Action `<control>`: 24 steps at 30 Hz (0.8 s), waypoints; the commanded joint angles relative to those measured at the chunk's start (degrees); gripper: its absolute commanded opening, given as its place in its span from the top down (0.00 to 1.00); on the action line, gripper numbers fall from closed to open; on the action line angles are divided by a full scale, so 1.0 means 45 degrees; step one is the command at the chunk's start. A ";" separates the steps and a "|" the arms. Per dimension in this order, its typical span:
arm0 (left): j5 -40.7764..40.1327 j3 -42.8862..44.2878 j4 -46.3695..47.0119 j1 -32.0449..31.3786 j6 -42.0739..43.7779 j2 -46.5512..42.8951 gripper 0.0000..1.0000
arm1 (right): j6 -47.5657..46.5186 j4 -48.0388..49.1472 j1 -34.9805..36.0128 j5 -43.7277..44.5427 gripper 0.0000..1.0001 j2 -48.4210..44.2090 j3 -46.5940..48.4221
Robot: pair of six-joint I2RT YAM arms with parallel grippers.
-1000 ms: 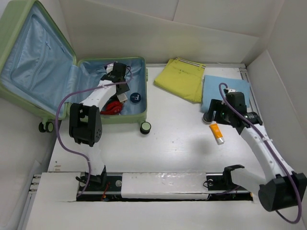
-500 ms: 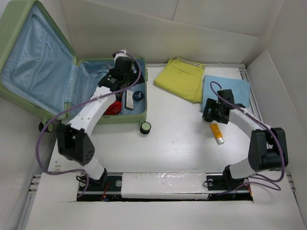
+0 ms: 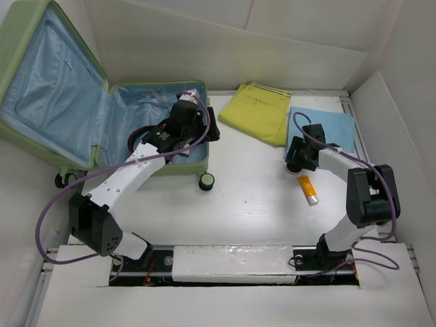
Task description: Pack the luggage
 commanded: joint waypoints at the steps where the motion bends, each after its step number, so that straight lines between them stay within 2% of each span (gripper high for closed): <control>1: 0.0057 0.0232 0.0174 0.0004 0.0022 -0.1112 0.16 | 0.0591 0.0574 0.0366 0.0689 0.30 0.0117 0.0505; 3: 0.0056 0.0370 0.0056 0.0004 0.0140 -0.1288 0.16 | 0.0748 0.0398 0.0736 0.1099 0.34 0.0117 0.0622; 6: 0.0056 0.0370 -0.0062 0.0004 0.0140 -0.1522 0.16 | 0.1079 0.0124 0.1224 0.1684 0.45 -0.0059 0.0487; 9: 0.0056 0.0487 -0.0062 0.0004 0.0140 -0.1679 0.16 | 0.1333 -0.0167 0.1750 0.1804 0.51 -0.0780 0.0155; 15: 0.0289 0.1346 -0.0316 0.0004 0.0257 -0.1814 0.16 | 0.1685 -0.1281 0.3098 0.0966 0.53 -0.2947 0.0444; 19: 0.0678 0.1757 -0.0316 0.0004 0.0257 -0.2128 0.16 | 0.1958 -0.1419 0.5087 -0.0088 0.53 -0.2620 0.2492; 20: 0.0681 0.1757 -0.0316 0.0004 0.0257 -0.2321 0.16 | 0.1959 -0.1419 0.5402 -0.0709 0.53 -0.2308 0.3619; 23: 0.0798 0.1602 -0.0316 0.0004 0.0257 -0.2790 0.16 | 0.2233 -0.0991 0.6494 -0.1707 0.53 -0.0533 0.5499; 24: 0.0798 0.1601 -0.0316 0.0004 0.0257 -0.2927 0.16 | 0.2233 -0.0873 0.6751 -0.1886 0.53 -0.0006 0.6820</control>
